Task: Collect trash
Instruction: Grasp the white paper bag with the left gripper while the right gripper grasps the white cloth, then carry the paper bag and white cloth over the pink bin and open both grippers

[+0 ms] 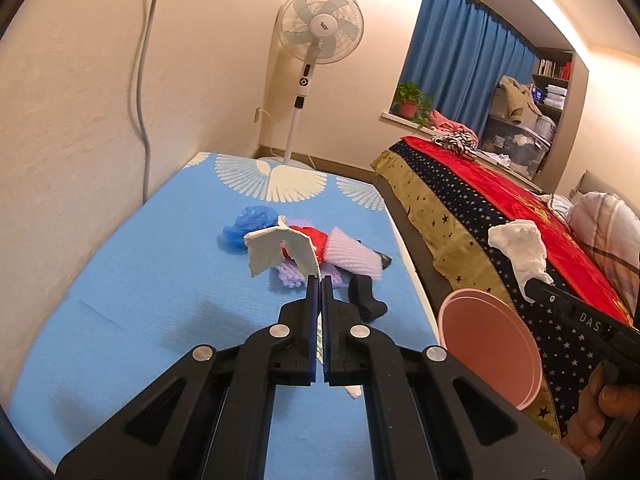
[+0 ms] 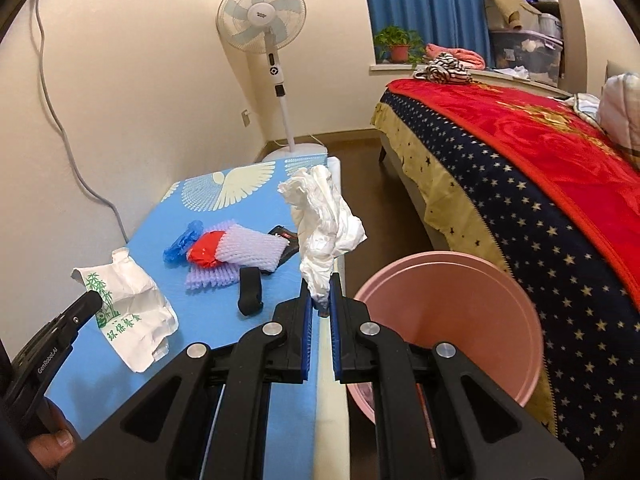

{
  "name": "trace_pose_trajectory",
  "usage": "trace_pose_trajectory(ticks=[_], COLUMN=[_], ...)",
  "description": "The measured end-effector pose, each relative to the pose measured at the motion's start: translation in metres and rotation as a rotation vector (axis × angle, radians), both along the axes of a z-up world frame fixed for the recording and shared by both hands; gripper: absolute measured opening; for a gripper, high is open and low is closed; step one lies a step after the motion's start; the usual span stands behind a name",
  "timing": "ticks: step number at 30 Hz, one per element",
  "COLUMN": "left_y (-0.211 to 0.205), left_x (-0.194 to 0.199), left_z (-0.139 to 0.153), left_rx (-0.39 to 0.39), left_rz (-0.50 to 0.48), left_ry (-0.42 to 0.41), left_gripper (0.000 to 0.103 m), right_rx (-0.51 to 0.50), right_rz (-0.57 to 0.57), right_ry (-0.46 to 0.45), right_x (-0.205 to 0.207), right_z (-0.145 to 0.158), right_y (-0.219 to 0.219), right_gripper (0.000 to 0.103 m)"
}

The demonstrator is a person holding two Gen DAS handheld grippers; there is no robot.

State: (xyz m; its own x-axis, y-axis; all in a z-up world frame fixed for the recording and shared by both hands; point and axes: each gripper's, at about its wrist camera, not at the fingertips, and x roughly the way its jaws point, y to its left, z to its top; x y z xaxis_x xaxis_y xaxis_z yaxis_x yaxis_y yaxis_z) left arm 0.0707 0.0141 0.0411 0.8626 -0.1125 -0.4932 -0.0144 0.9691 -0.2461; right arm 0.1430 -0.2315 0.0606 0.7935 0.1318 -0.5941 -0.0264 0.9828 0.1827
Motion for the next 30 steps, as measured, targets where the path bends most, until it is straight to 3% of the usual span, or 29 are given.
trace_pose_trajectory(ticks=[15, 30], left_y=[-0.021, -0.071], left_x=[-0.013, -0.005], left_z=[0.01, 0.012], left_rx=[-0.008, 0.032], left_rz=[-0.059, -0.163], left_ry=[-0.034, -0.075], left_gripper=[0.001, 0.001], right_rx=[0.003, -0.007], right_rz=[-0.106, -0.216], right_ry=[-0.037, -0.05], right_x=[-0.026, -0.026], right_z=[0.012, 0.01], right_y=[-0.033, -0.061], right_gripper=[0.008, 0.008])
